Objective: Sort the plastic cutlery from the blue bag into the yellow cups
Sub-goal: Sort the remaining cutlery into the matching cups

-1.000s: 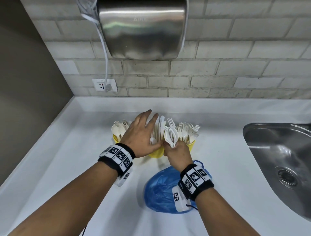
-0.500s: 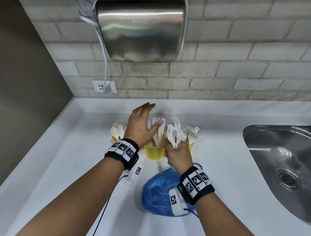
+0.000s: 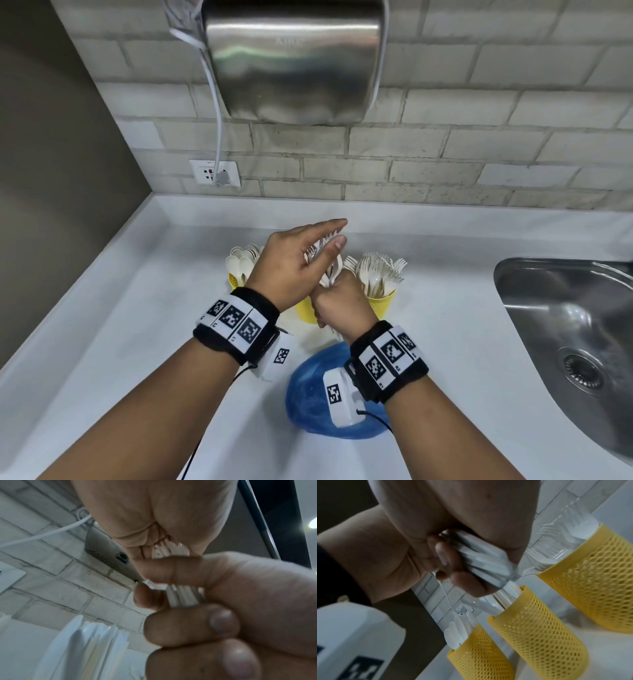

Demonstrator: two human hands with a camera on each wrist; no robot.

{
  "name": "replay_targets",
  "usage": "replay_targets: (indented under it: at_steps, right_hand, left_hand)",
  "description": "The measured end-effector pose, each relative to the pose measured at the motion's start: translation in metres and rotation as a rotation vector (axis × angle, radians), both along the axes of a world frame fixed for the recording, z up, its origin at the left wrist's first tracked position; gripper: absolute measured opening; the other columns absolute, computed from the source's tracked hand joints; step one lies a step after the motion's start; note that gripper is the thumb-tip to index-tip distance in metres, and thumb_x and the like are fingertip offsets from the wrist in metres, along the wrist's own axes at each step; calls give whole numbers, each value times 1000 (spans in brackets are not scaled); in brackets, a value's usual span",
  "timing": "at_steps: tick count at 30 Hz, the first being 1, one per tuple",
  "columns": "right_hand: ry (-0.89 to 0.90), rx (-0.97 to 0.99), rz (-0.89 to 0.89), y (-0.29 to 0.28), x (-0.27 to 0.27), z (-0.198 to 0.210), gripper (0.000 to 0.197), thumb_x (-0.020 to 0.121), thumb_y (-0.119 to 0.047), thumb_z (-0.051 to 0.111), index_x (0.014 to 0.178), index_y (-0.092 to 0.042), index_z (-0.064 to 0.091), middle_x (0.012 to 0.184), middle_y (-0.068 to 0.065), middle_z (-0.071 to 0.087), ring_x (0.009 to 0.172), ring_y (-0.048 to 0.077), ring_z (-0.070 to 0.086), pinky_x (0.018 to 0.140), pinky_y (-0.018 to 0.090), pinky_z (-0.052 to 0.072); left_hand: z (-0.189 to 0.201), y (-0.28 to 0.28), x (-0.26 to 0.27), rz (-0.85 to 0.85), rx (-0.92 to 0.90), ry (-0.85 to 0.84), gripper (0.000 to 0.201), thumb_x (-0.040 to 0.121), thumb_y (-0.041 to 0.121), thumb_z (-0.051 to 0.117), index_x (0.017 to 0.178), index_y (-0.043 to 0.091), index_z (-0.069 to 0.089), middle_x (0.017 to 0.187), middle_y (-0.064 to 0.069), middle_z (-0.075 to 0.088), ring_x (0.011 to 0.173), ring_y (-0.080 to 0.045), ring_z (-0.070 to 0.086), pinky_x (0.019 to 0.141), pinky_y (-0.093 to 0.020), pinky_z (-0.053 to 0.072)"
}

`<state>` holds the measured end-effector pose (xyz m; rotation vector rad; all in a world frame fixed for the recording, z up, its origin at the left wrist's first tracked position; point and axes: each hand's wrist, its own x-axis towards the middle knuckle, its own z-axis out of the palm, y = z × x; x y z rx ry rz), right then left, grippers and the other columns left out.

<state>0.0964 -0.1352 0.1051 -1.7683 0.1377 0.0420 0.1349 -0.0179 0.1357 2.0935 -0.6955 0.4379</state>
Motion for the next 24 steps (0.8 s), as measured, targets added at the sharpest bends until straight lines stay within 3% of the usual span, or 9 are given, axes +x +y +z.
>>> replay_targets:
  at_steps: [3,5,8,10,12,14,18,21,24]
  right_hand:
    - [45,46,-39,-2,5,-1,33,87,-16,63,58,-9,51,44,2,50,43,21,48,49,30,42]
    - [-6,40,-60,-4,8,2,40,86,-29,68,55,-11,52,42,3,51,43,21,48,49,29,41]
    - [-154,163,-177,-4,9,17,42,92,-33,70,57,-13,56,47,9,53,42,21,50,49,28,43]
    - [-286,278,-215,-2,10,32,44,96,-29,68,56,-17,56,48,7,54,43,22,51,51,30,45]
    - [-397,342,-173,4,10,44,45,96,-36,66,57,-17,57,50,8,57,46,24,55,56,36,49]
    - [-403,412,-106,15,10,45,42,90,-49,68,66,-15,62,57,10,61,52,26,58,59,41,50]
    - [-340,363,-27,28,7,32,53,86,-66,65,61,-21,60,58,8,60,55,27,59,68,53,54]
    - [-366,328,-25,26,5,30,54,91,-61,62,56,-21,57,55,6,58,56,29,60,75,52,53]
    - [-294,272,-79,28,9,32,51,85,-67,64,57,-24,56,52,-3,55,52,23,56,64,48,50]
  left_hand:
    - [4,5,-1,-105,10,79,39,100,46,55,131,27,71,140,10,64,129,3,57,111,-26,45]
    - [3,6,-5,-144,-85,181,46,101,53,47,141,35,61,153,13,52,139,2,47,116,-23,38]
    - [-1,4,-11,-82,-601,554,54,97,67,43,147,48,44,154,8,50,138,-10,52,117,-36,39]
    - [-5,4,-12,-28,-911,887,60,100,66,42,147,30,49,138,-3,63,116,-18,66,111,-42,45]
    - [-2,5,-17,-72,-1019,1164,63,102,64,37,119,10,66,110,-6,69,92,-22,67,96,-41,51]
    - [6,6,-23,-140,-1139,1338,68,105,56,34,87,7,76,97,-9,71,86,-27,71,88,-44,55]
    - [13,8,-19,-132,-1282,1390,59,108,45,35,98,0,73,86,-6,57,68,-26,75,61,-37,63]
    - [14,13,-19,-185,-1213,1363,67,105,51,32,95,1,75,83,-11,60,72,-24,71,70,-36,65]
    - [19,16,-23,-277,-1112,1339,67,99,64,40,111,6,71,79,-13,56,62,-20,51,66,-27,58]
